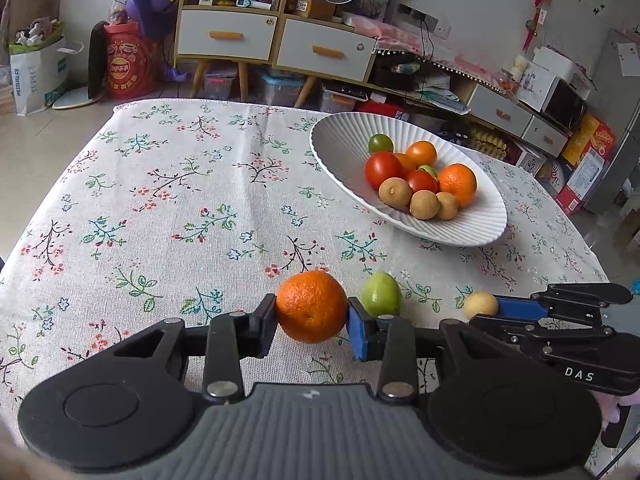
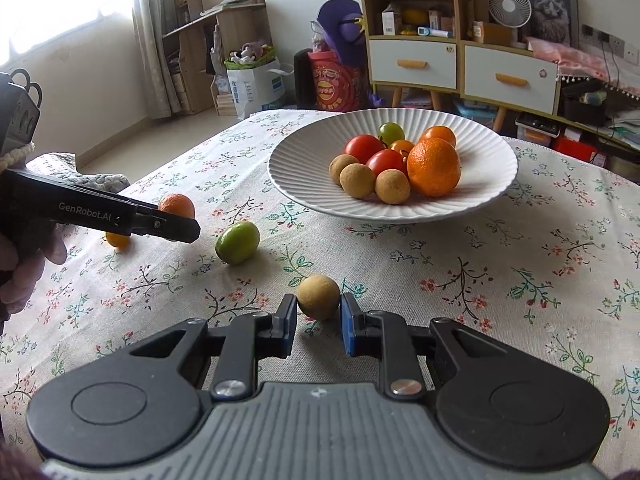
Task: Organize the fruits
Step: 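Carry the mandarin and kiwi into the white plate and open both tools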
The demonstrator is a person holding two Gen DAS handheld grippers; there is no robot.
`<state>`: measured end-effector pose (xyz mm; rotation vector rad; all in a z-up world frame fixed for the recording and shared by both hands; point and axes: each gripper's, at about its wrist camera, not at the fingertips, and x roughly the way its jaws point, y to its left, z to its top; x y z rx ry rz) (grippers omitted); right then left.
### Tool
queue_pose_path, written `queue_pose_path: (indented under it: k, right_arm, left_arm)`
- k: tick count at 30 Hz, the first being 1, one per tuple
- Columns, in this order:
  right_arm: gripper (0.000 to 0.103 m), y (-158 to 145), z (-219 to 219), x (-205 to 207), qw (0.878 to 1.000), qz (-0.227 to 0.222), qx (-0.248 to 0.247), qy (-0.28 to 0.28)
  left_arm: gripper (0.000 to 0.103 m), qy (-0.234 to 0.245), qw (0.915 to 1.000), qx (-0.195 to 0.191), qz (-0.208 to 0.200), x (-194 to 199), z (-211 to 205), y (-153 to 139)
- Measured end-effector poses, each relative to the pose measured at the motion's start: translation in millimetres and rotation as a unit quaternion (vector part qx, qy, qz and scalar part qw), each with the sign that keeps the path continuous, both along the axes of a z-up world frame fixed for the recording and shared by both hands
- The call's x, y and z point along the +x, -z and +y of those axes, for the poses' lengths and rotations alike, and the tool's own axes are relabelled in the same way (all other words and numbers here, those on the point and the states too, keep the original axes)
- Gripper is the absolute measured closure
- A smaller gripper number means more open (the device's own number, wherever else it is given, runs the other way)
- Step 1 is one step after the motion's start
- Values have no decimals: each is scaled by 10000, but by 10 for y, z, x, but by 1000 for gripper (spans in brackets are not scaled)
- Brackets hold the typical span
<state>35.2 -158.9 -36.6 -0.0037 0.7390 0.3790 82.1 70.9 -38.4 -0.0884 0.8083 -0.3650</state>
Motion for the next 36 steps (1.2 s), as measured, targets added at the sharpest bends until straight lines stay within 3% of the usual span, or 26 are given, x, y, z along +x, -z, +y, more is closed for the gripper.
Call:
queue_pose_path:
  k: [18,36]
  right_arm:
    - [82,-301,-302,150,9978,-337,307,489]
    - [82,-395,-626,725,9911,-492,334,1194]
  left_arm:
    - [67,108,9994,-159,-270,189,-395,-210]
    - [67,-8,9988,373,-318,739,-715,-201]
